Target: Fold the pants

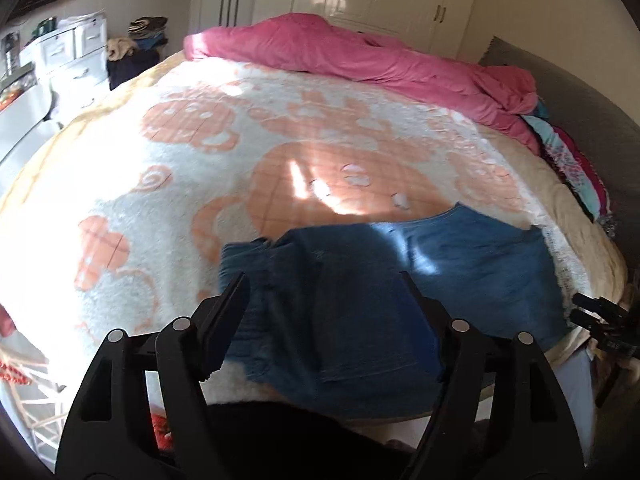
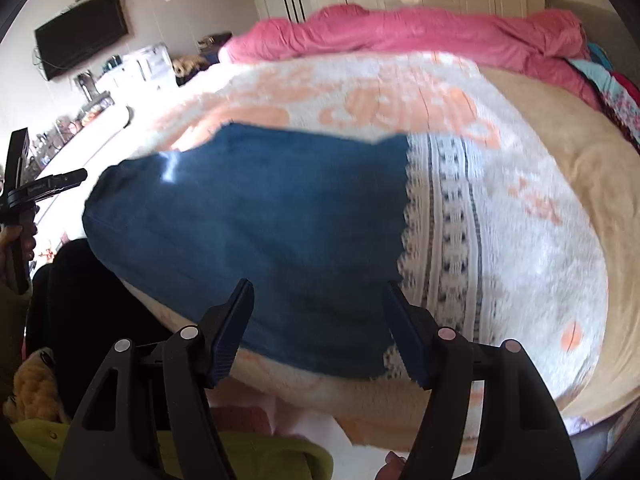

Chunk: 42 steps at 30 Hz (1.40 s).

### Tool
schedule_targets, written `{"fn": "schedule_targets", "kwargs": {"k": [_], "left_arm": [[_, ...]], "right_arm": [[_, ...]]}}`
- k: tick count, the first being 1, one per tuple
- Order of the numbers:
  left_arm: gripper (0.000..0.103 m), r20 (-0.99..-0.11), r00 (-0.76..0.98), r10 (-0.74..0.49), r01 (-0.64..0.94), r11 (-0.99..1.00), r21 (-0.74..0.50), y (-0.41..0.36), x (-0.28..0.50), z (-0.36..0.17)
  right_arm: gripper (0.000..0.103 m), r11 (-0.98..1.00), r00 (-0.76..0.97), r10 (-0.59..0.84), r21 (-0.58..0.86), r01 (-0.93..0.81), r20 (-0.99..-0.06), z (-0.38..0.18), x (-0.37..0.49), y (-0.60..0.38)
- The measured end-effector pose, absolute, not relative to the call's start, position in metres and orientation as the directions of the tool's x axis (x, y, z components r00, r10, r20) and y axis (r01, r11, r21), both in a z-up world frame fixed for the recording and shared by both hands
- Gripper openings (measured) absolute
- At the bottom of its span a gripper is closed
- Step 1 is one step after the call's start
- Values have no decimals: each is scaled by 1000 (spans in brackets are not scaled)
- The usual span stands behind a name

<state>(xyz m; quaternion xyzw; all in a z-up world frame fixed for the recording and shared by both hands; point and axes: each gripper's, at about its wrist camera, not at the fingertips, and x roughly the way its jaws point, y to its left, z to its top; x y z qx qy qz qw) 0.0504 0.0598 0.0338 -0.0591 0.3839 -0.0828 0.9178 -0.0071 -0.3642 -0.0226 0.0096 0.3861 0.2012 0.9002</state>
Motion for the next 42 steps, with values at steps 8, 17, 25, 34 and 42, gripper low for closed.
{"fn": "schedule_targets", "kwargs": {"k": [8,17,25,34,42], "left_arm": [[70,-765,516,-385,429,889,-158,-68,128,17],[77,-829,406,-384,555,825,-111,-134,188,-28],[9,-776,328,-539,507,793,-336,-122,212,-39],[34,-763,430,-482,399,860,-318,-110,211,-51],[49,-666,546,-508,437,851,-292,-105,151,-15]], "right_arm": [[65,931,593,337,163,-327,-732,-42,18,-363],[65,926,582,358,199,-320,-730,-54,19,-369],[65,926,583,359,201,-320,-728,-55,17,-370],[67,929,570,336,163,-333,-749,-48,20,-365],[66,948,680,310,275,-164,-664,-2,84,-445]]}}
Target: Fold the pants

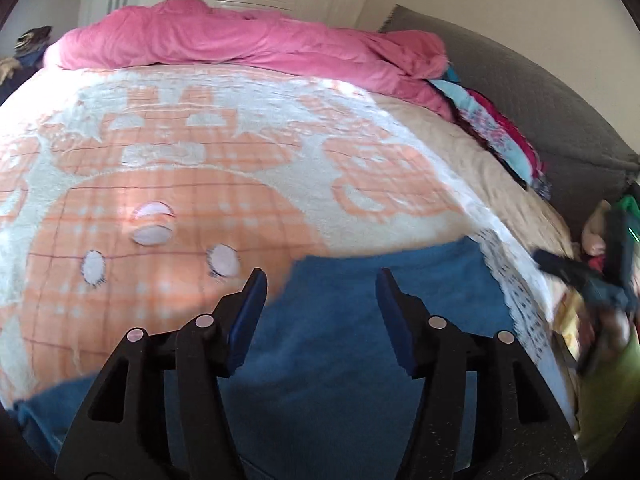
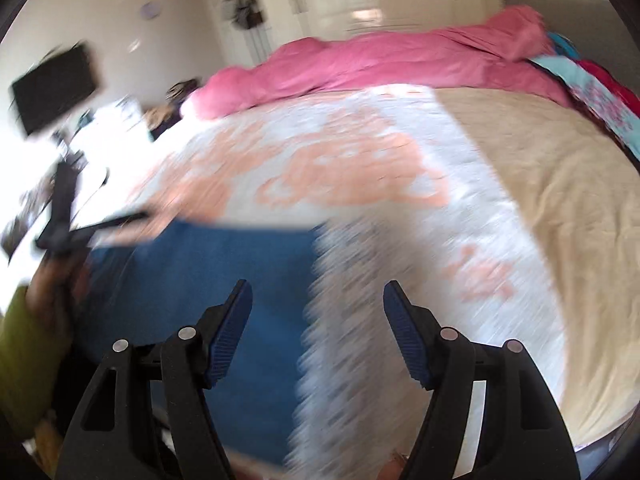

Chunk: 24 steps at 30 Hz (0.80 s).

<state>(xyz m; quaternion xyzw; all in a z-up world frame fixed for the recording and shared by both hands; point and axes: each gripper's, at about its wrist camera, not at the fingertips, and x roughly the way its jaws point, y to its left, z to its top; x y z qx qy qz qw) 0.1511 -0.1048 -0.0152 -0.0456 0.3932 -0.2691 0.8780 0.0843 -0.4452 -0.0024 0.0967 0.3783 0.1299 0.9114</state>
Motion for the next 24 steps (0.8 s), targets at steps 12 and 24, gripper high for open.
{"fn": "schedule_targets", "kwargs": {"k": [12,24], "left_arm": [[57,-757,473,-450,431,868,-246,-131,155,-56],[63,-743,496,-449,434,870,-236,-134,164,-60]], "right_arm": [[23,920,559,392,327,-218,-730,-49,152,-437],[27,968,621,237,129,-214,-747,-55,163,-424]]}}
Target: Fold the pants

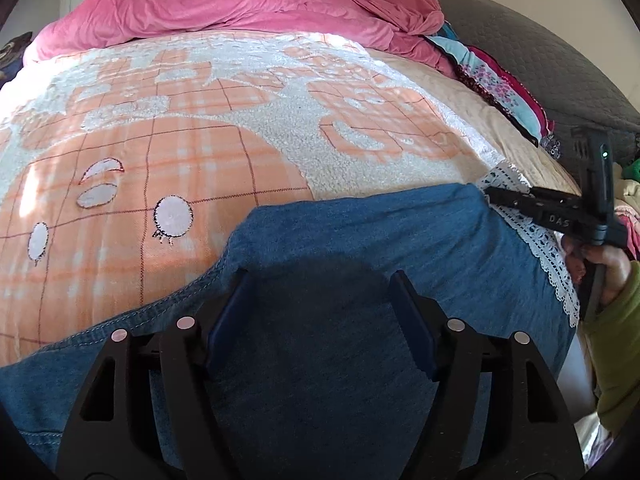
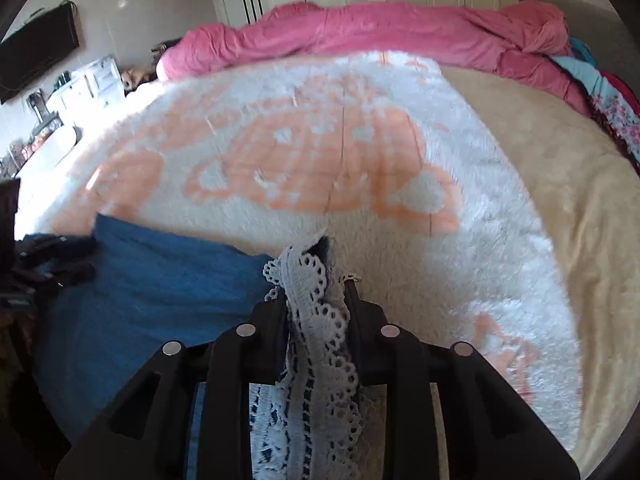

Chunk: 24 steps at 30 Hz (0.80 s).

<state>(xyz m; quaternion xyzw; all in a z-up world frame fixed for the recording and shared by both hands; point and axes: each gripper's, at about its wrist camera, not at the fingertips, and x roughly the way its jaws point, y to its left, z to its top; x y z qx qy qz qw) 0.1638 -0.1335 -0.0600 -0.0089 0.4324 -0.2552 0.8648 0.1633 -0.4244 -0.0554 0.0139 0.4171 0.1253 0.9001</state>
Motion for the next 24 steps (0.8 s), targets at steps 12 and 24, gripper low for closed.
{"fn": "schedule_targets", "kwargs": {"k": [12,24], "left_arm": [[77,-692,601,-400,377,905,-196,-95,115,-22],[90,-800,571,-184,160,981,-111,-51,76,-28]], "right_arm": [[49,982,742,180,157,-101,-646,-12,53,-469],[56,955,689,170,-55,-292,-704,-35,0,-363]]}}
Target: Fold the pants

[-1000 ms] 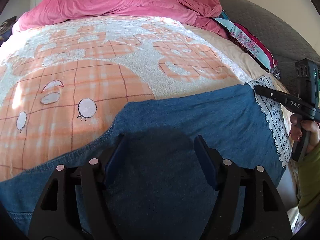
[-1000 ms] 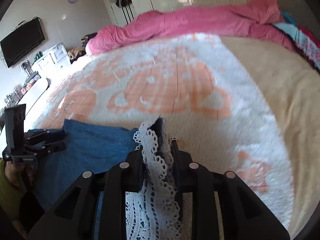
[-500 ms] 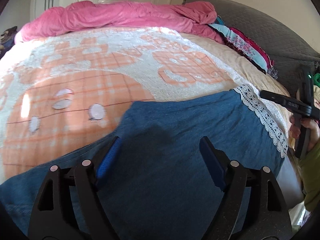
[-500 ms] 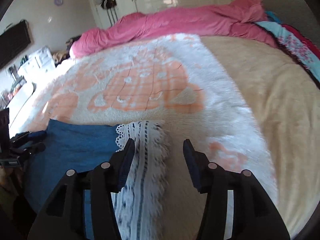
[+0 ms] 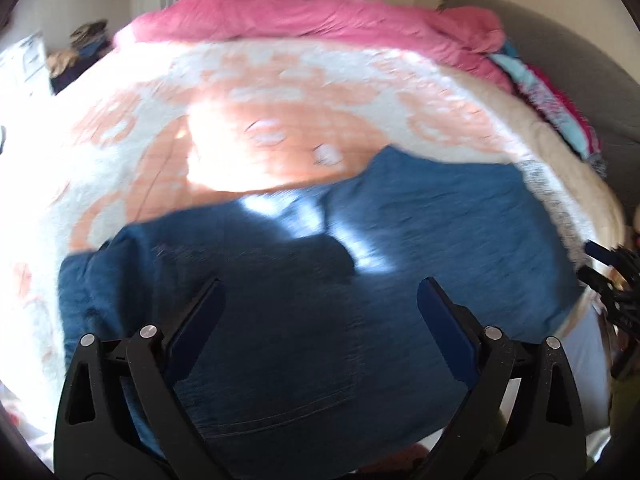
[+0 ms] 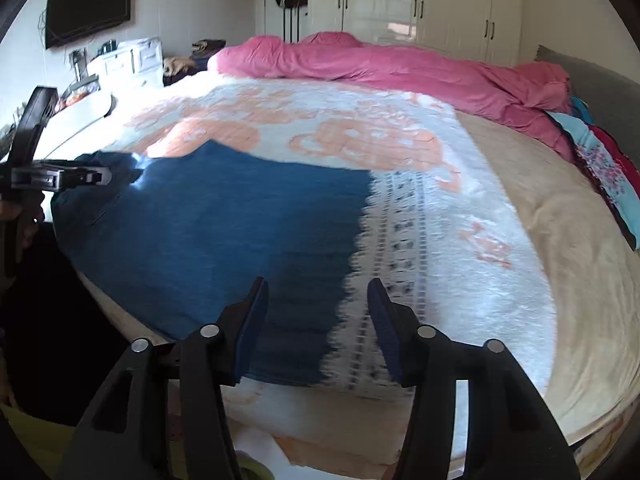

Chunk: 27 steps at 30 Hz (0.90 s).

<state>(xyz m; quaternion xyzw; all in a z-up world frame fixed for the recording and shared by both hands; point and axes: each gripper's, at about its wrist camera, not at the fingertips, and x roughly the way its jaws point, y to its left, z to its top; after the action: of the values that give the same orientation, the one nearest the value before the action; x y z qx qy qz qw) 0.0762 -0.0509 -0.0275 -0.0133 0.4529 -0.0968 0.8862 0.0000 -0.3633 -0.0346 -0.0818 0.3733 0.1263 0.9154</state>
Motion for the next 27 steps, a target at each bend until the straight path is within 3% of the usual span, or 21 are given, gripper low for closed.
{"fn": "schedule_targets", "kwargs": {"k": [3,5,17,20,27], "left_arm": [[90,-809,542,-228,48,969,-241,-17,84,-40],[90,-788,551,-275,34,951,-308,-6,83,-37],[91,-813,540,-217,31,971,-238,-14,88,-43],[93,-813,556,-173,59,984,-169,-27,81,-35],[93,-779,591,-212,144,977,-157,-48,58,-17]], "right_arm": [[56,969,648,82,-93,-231,-757,-52,5,-374],[56,972,631,118,-40,-231,-767,-59,3,-385],[57,978,633,141,8,-208,-761,-61,-1,-388],[66,977,646,144,1,-215,-749,-52,-8,-382],[67,979,680,175,49,-200,-712,-28,-23,-389]]}}
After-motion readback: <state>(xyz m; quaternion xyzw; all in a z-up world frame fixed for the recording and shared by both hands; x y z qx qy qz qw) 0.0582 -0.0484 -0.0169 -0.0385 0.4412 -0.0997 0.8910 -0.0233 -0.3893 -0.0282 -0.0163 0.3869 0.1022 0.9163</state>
